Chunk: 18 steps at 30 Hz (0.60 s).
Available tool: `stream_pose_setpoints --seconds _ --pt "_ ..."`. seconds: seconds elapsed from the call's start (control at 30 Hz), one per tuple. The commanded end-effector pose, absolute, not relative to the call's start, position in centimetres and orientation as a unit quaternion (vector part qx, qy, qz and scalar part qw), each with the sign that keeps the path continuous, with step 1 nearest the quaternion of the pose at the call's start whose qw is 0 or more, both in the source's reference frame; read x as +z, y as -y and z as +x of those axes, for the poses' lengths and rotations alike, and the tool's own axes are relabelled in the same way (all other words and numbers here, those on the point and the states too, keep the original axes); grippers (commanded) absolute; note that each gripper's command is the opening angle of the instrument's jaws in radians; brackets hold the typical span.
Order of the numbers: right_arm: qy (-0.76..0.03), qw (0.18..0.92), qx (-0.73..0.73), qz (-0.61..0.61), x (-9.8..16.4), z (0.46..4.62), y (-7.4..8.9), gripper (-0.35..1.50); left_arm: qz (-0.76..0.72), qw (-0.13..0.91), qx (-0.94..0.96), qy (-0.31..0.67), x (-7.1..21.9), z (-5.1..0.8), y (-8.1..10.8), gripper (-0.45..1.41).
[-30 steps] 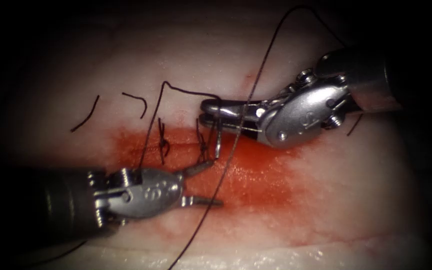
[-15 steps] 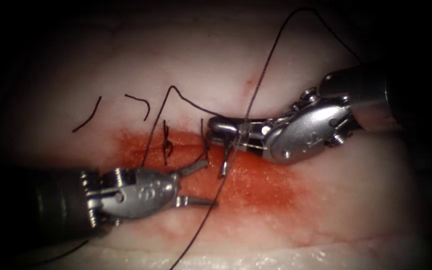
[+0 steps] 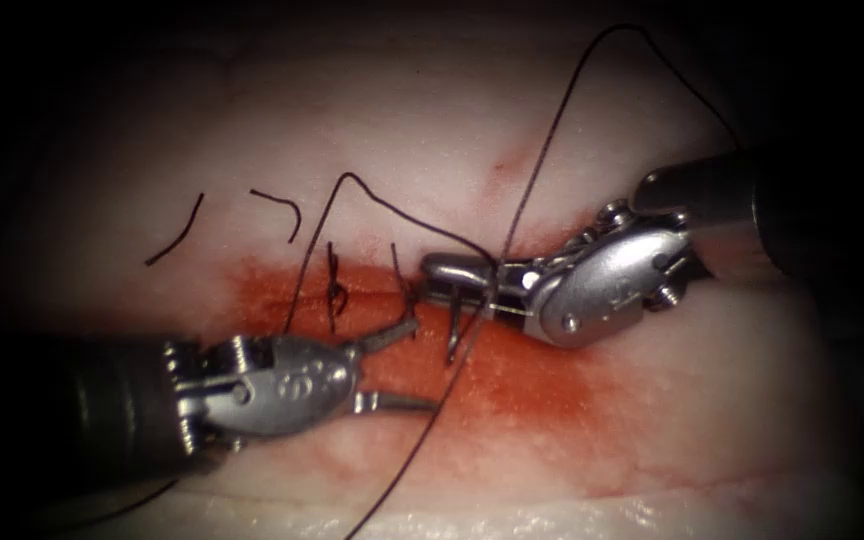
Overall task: Wound Closure
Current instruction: Throw needle through skin above incision
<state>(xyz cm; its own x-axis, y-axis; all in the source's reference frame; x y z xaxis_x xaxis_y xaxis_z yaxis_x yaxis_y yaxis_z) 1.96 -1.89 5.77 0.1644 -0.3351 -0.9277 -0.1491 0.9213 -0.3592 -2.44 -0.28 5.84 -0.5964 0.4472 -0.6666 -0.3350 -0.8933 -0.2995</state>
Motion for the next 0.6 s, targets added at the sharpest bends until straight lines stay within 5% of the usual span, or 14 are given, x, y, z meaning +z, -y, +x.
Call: stream_pose_setpoints --seconds 0.03,0.6 --pt "-0.644 0.739 -0.063 -0.188 5.82 2.01 1.92 -0.35 -0.392 0.219 0.890 0.072 5.89 -2.49 0.30 0.32" --pt "-0.657 0.731 -0.018 -0.182 5.37 1.97 1.46 -0.35 -0.392 0.225 0.889 0.071 5.93 -2.65 0.25 0.30"
